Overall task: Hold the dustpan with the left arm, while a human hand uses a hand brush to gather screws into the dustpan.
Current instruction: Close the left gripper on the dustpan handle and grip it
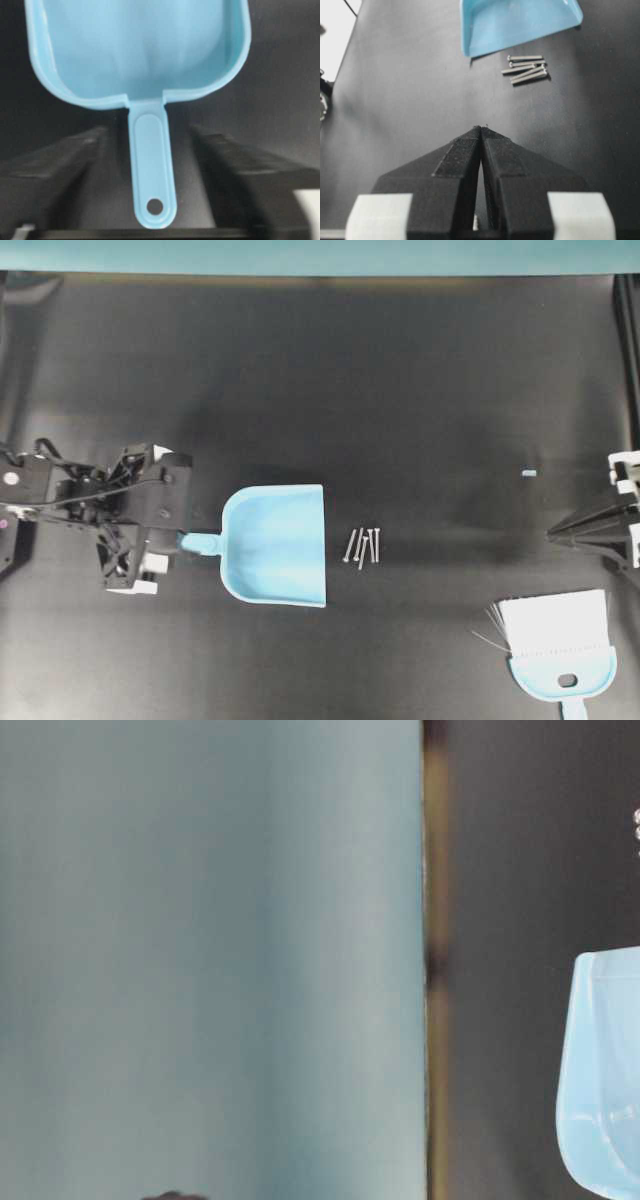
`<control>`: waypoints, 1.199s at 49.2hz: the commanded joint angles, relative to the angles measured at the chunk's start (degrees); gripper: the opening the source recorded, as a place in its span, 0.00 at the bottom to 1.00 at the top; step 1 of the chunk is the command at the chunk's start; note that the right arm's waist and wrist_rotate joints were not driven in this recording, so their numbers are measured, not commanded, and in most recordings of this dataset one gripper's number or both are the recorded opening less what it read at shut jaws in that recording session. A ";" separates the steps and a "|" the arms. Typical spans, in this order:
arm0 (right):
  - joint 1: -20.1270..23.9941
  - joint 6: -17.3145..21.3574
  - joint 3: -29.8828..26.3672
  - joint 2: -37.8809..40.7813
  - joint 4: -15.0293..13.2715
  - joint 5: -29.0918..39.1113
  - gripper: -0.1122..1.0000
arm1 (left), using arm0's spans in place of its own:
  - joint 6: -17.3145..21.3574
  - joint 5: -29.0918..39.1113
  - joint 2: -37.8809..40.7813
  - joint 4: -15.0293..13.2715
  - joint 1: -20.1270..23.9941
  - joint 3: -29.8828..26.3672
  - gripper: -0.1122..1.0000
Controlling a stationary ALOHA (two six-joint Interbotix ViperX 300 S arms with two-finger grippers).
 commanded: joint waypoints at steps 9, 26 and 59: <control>0.00 -0.09 -0.18 -4.83 -0.18 2.11 0.10 | -0.09 -4.04 3.60 0.26 0.18 -0.79 0.88; 0.00 0.00 -0.09 -4.92 -0.18 2.20 0.10 | -0.53 -10.81 11.87 0.26 0.79 -1.14 0.88; 0.00 -0.09 -0.09 -5.19 -0.18 2.55 0.10 | -1.67 -7.56 7.12 0.26 1.85 -0.79 0.88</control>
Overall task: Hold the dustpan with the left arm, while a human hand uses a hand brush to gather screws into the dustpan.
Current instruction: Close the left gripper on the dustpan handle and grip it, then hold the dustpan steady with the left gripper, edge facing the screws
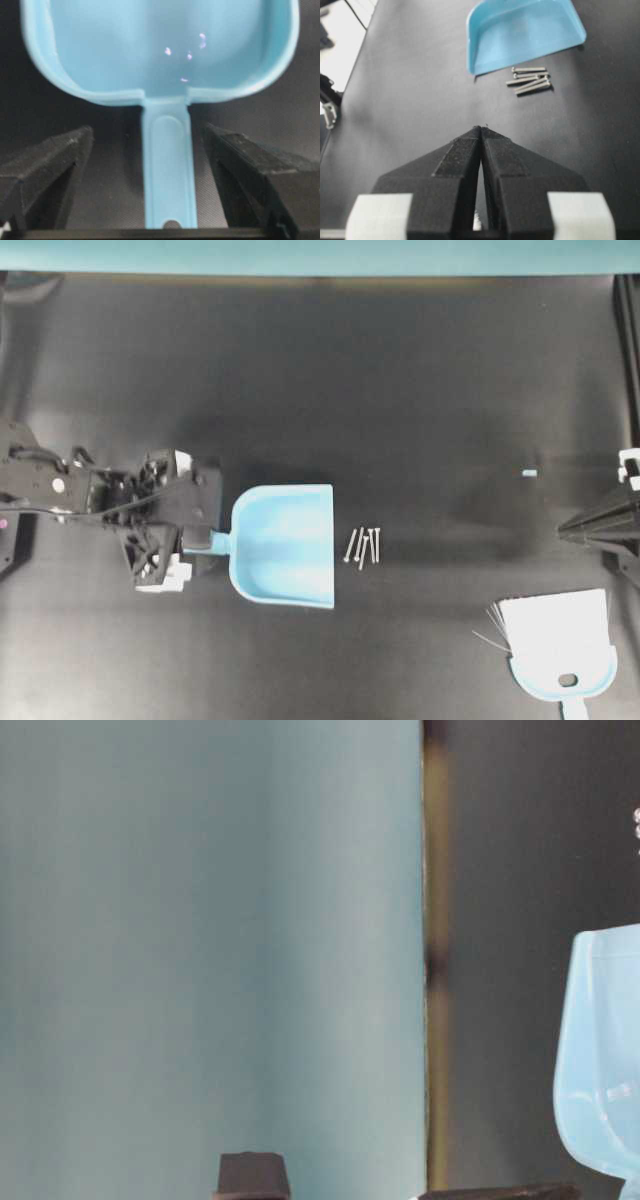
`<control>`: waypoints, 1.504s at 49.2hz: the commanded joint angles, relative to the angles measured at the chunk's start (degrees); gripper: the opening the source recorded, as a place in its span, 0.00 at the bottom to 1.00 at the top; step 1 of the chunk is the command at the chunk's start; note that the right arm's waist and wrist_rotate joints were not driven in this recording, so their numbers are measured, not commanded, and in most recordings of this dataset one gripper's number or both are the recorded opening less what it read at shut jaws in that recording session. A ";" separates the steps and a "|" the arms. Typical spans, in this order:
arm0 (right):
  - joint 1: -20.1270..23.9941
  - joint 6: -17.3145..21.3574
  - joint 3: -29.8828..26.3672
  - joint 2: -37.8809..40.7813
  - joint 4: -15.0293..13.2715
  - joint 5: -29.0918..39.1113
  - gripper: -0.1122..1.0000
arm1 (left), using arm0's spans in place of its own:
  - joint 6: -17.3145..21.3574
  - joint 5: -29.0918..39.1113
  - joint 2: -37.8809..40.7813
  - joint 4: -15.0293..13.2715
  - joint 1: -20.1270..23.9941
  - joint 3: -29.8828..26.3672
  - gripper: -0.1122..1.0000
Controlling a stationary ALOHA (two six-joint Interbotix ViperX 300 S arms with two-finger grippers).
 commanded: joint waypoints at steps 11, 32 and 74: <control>0.00 0.00 -0.26 0.26 -0.09 -0.26 0.10 | 0.18 -0.62 2.20 0.18 -0.26 -1.93 0.88; 0.00 0.09 -0.26 0.26 -0.09 -0.26 0.10 | -0.26 -0.79 7.12 0.18 -0.09 -4.39 0.87; 0.00 0.09 -0.26 0.26 -0.09 -0.26 0.10 | -2.29 -1.32 5.27 0.18 -0.53 -3.25 0.37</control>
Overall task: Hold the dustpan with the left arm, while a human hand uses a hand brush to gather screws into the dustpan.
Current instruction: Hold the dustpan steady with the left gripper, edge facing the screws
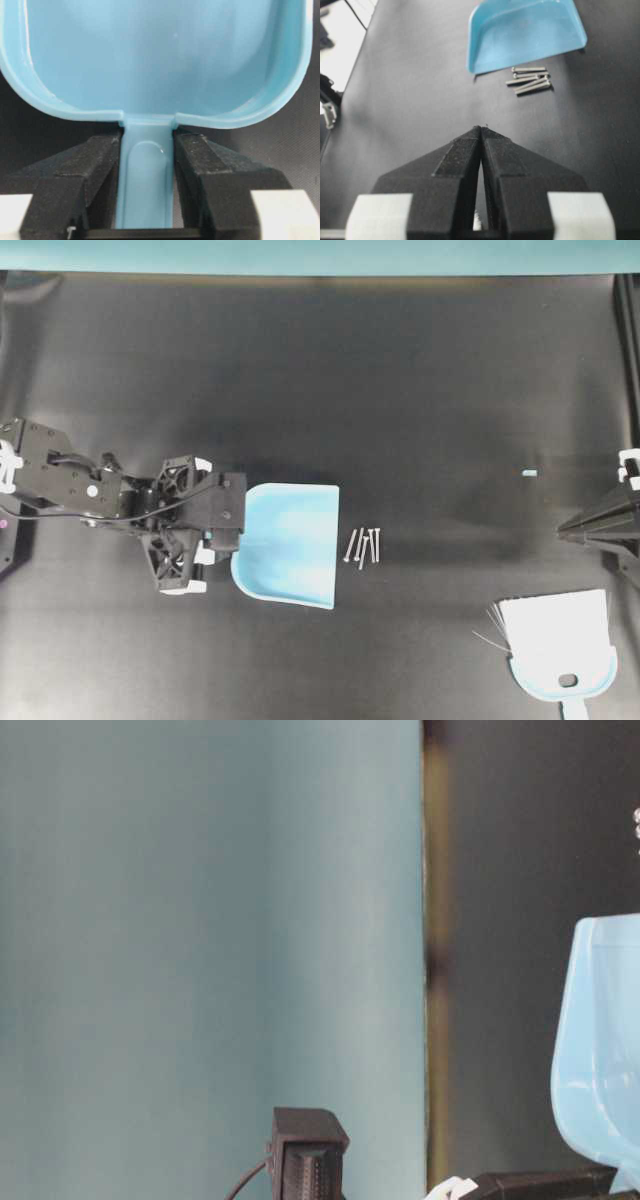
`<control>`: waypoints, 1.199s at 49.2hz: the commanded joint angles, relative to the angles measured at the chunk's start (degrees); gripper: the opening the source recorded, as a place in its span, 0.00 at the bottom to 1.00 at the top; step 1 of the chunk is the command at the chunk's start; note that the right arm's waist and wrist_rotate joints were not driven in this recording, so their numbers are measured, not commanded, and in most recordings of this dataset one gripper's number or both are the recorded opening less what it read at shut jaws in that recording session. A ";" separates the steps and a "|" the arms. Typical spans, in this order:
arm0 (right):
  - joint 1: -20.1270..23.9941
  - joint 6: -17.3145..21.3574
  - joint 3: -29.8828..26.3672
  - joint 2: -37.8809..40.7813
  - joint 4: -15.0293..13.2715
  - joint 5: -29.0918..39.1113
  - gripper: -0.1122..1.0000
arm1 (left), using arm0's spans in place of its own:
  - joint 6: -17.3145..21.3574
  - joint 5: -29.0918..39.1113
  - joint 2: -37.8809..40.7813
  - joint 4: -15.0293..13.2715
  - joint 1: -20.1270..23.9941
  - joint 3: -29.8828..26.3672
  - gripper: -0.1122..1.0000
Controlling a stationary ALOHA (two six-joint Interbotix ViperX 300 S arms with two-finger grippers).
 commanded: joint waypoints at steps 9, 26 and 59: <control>0.00 0.09 -0.26 0.26 -0.09 -0.26 0.10 | -0.26 -1.67 -6.50 0.18 -0.44 2.02 0.37; 0.00 0.09 -0.26 0.18 -0.09 -0.26 0.10 | -0.35 -7.47 -10.55 0.18 -0.18 6.77 0.37; 0.00 0.00 -0.26 0.18 -0.09 -0.26 0.10 | 1.23 -6.50 -1.23 0.18 1.85 2.99 0.37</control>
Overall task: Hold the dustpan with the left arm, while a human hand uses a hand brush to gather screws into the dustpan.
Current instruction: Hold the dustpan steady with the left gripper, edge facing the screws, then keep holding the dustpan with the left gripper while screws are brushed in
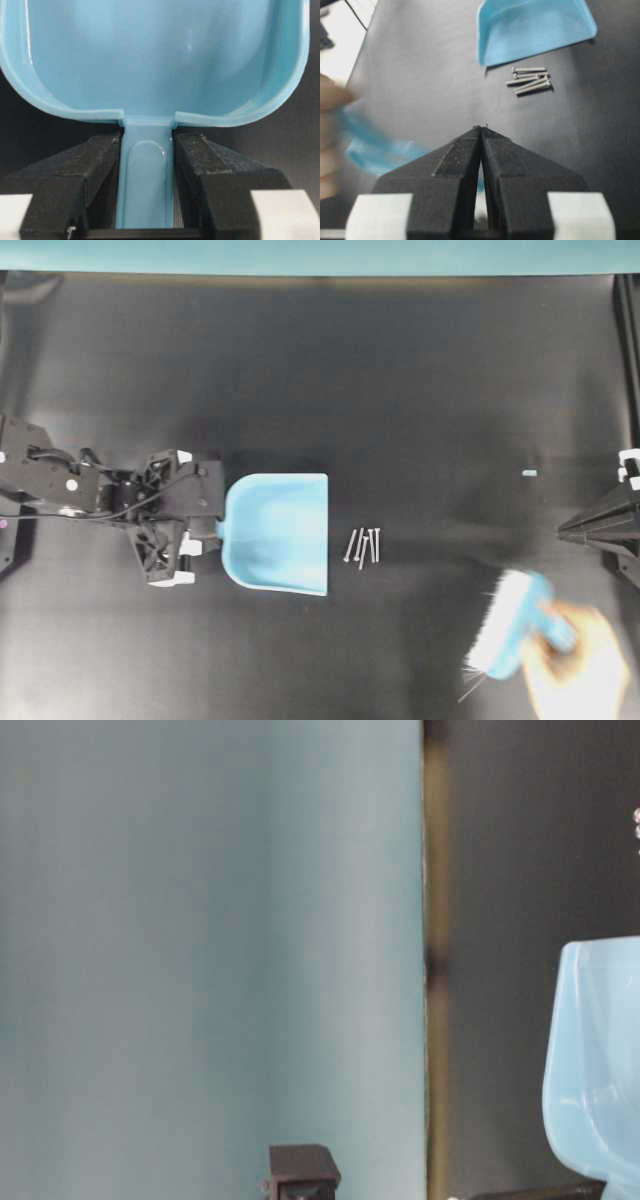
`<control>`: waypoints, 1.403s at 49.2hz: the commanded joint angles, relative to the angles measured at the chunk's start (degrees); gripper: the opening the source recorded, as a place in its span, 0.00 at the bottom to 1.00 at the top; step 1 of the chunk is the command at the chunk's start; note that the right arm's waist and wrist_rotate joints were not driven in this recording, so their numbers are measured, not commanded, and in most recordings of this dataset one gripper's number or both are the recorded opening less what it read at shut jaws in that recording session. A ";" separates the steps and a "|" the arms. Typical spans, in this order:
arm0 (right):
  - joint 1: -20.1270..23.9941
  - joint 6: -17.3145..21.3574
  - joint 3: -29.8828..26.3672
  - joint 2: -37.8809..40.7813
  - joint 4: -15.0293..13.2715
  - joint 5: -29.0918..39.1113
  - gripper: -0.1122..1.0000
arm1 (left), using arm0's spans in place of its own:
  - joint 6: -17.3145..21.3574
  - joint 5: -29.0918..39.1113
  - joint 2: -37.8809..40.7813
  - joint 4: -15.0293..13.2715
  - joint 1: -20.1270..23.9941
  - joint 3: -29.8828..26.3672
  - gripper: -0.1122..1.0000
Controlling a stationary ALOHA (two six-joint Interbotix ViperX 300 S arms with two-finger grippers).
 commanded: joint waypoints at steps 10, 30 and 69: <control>0.00 0.00 -0.35 0.26 0.00 -0.26 0.10 | 1.76 4.31 0.18 0.18 0.53 -2.90 0.37; 0.00 0.00 -0.35 0.26 0.00 -0.26 0.10 | 2.11 8.70 1.49 0.18 1.93 -6.50 0.37; 0.00 0.00 -0.35 0.18 -0.09 -0.26 0.10 | 5.80 23.47 2.46 0.18 2.20 -11.34 0.37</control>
